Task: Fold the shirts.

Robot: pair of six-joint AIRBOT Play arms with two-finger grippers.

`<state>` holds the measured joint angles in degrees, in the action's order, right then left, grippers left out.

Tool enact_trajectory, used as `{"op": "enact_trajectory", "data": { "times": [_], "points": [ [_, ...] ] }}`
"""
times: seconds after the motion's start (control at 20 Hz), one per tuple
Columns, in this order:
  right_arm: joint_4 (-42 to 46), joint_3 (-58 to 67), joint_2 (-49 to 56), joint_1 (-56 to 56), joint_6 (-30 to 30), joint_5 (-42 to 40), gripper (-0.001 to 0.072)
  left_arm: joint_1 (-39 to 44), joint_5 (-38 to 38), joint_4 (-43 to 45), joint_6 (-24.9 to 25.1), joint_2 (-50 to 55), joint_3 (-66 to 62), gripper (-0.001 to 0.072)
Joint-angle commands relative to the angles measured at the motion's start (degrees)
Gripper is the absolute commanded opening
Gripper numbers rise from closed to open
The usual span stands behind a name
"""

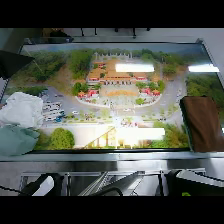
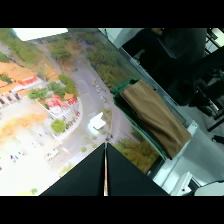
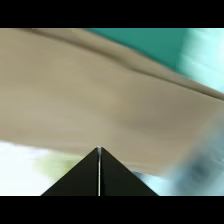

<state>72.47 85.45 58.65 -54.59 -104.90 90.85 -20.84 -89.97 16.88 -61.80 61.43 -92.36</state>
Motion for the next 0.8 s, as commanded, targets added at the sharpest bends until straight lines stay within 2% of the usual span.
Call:
{"op": "enact_trajectory", "data": {
  "times": [0.0, 0.15, 0.25, 0.4, 0.5, 0.6, 0.75],
  "points": [
    [-17.42, 4.66, -2.16, 6.93, 4.11, -8.24, 0.0023, 0.04, 1.81, 0.04, 1.99, 0.02, 0.02, 0.0011],
    [-15.06, 2.36, -5.77, 22.38, 7.26, -10.56, 0.0022, 0.02, 1.99, 0.13, 1.86, -1.6, 1.9, 0.0009],
    [-10.93, -3.37, -9.64, 34.47, 7.65, -10.73, 0.0022, 0.04, 2.05, 1.7, 1.22, -5.9, 9.22, 0.0009],
    [-5.05, -17.88, -17.0, 52.78, 6.34, -13.11, 0.0022, 0.04, 2.4, 4.37, -0.42, -17.27, 29.42, 0.0009],
    [-4.92, -29.18, -21.68, 62.55, 4.13, -17.4, 0.0022, 0.04, 2.8, 6.56, -1.01, -25.38, 43.32, 0.0009],
    [-4.96, -35.95, -23.56, 67.36, 3.76, -21.07, 0.0023, 0.02, 3.5, 8.33, -2.16, -31.87, 53.9, 0.0009],
    [-5.27, -39.58, -23.32, 69.44, 3.76, -21.75, 0.0023, 0.02, 3.67, 8.98, -2.14, -37.77, 61.79, 0.001]
  ]
}}
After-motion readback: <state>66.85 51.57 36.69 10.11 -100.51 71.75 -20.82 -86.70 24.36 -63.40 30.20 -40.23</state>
